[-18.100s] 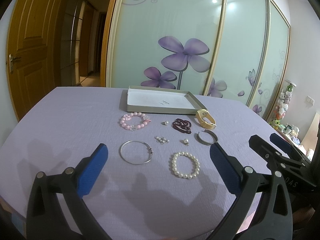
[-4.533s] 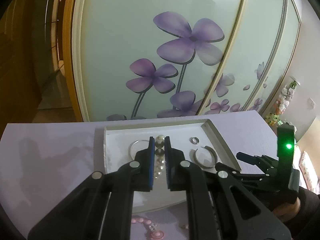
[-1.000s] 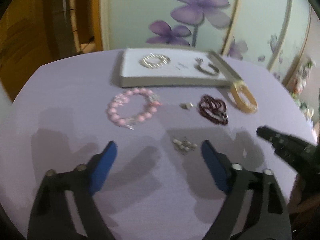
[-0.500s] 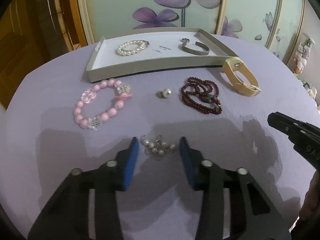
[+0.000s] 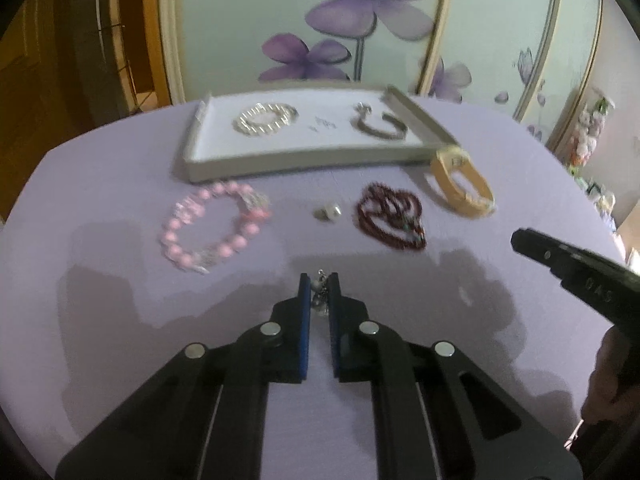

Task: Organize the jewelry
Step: 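Grasp the pearl earring with the right tool while the left tool grasps the earring cluster, then carry the pearl earring and earring cluster into the tray and open both tools, then move both tools back toward the dark red necklace and pink bracelet, then close the right tool on the dark red beaded necklace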

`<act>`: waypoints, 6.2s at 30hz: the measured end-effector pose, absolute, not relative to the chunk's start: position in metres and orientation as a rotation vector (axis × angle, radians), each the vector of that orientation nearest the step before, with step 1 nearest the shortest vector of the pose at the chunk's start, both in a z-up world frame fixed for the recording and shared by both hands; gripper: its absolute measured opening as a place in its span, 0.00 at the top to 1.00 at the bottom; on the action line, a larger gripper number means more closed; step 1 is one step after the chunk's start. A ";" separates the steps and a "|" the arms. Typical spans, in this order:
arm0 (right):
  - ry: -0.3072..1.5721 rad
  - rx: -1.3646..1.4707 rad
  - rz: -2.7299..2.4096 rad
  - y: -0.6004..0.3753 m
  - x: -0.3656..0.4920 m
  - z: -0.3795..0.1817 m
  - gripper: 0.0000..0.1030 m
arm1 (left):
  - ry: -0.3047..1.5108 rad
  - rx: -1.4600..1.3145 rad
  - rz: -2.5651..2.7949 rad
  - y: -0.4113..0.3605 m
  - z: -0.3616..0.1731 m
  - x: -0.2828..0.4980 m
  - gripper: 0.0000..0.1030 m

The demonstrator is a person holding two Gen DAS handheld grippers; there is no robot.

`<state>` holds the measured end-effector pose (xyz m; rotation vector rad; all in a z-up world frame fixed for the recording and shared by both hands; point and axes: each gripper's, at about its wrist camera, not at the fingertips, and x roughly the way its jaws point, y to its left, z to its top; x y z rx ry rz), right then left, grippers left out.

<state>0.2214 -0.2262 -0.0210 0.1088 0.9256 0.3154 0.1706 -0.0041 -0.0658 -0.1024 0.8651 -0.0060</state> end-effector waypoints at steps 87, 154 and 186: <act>0.883 0.107 0.312 -0.188 0.396 -0.008 0.39 | 0.827 -0.251 -0.038 0.065 -0.032 0.363 0.92; 0.947 0.128 0.278 -0.223 0.265 -0.036 0.35 | 0.722 -0.225 0.216 0.087 -0.046 0.163 0.04; 0.919 -0.255 0.534 -0.115 0.275 -0.059 0.47 | 0.738 -0.241 0.242 0.101 -0.053 0.172 0.04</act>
